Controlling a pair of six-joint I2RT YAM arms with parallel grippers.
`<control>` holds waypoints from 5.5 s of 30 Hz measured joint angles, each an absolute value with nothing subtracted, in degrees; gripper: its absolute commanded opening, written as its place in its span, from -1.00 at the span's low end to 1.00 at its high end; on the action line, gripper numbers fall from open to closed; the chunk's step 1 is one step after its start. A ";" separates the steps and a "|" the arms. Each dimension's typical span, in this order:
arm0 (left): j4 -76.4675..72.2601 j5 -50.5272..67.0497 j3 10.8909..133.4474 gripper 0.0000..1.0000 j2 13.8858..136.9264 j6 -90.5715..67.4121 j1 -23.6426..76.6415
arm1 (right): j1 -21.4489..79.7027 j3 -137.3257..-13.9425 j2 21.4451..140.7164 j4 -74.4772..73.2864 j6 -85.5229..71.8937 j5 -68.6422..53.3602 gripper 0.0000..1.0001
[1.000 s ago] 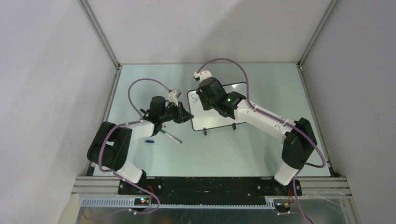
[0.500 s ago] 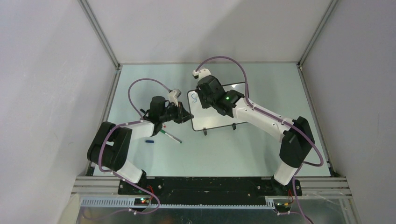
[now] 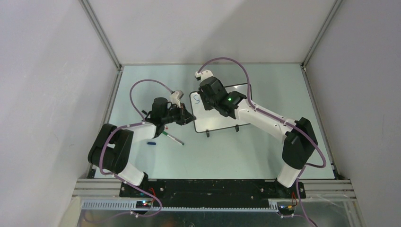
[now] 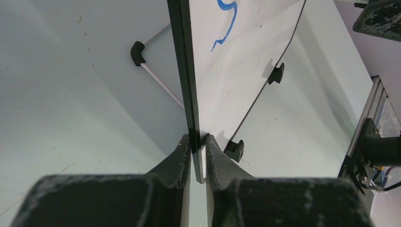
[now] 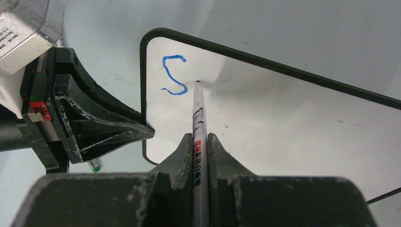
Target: Write a sentence on the whiteboard
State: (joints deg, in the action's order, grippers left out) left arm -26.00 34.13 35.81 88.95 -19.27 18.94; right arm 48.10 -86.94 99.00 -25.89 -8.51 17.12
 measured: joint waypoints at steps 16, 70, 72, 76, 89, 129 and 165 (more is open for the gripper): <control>-25.36 33.19 36.01 -0.99 88.82 -18.96 19.22 | 47.90 -87.11 99.66 -26.06 -8.62 17.08 -1.00; -23.92 32.10 36.47 -0.99 88.44 -17.91 19.77 | 48.25 -88.97 100.84 -29.78 -9.54 17.08 -1.00; -23.83 32.10 36.53 -0.99 88.44 -17.91 19.77 | 48.25 -89.36 100.97 -29.87 -9.47 17.10 -1.00; -23.81 32.10 36.56 -0.99 88.42 -17.91 19.81 | 48.12 -90.04 101.21 -29.93 -9.43 17.10 -1.00; -23.73 31.86 36.56 -0.99 88.38 -17.89 19.92 | 47.83 -90.59 101.36 -30.17 -9.41 17.08 -1.00; -23.20 31.24 36.62 -0.99 88.07 -17.45 20.14 | 46.85 -89.41 100.42 -30.15 -9.56 17.15 -1.00; -22.46 30.70 36.88 -0.99 87.83 -16.91 20.51 | 46.85 -88.55 99.83 -31.68 -10.28 17.32 -1.00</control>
